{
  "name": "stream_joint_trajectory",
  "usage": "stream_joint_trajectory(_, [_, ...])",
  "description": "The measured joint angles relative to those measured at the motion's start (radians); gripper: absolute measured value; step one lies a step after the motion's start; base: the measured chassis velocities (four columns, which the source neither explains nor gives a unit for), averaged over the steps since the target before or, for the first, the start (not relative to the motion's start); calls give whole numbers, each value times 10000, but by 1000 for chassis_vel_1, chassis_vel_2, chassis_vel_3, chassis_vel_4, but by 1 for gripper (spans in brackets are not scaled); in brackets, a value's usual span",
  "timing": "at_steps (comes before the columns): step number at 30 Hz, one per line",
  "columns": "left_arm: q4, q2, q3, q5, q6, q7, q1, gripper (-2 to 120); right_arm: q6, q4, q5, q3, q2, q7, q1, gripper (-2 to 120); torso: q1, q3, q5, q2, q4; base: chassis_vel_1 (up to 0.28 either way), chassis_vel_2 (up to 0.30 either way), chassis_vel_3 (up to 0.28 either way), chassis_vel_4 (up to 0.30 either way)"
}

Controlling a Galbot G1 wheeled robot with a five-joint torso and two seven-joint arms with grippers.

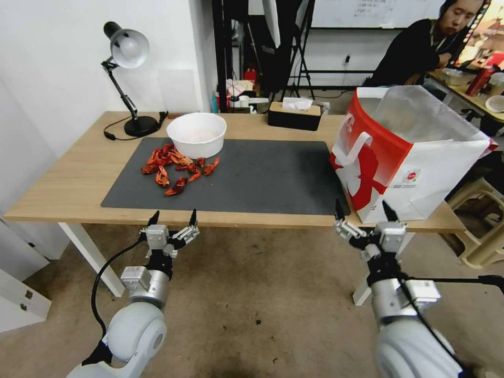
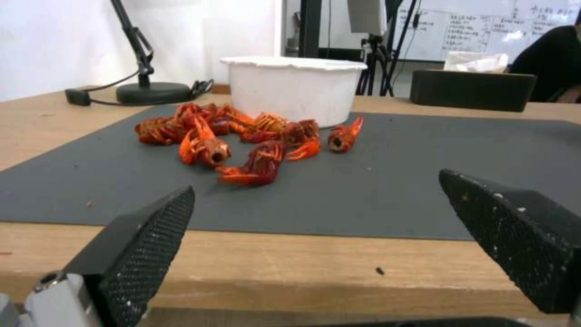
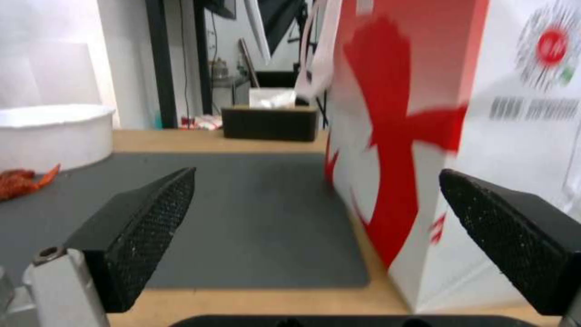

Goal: Close the takeout container lid, then place the container into the takeout bag.

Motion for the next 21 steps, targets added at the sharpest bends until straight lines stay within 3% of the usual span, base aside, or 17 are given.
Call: stream_joint_trajectory(21, [161,-87,-85,133,-285,31,108,100,231,-813,104,-377,196,-25,347,100,0,2,0,-1,0,0,0,0,0])
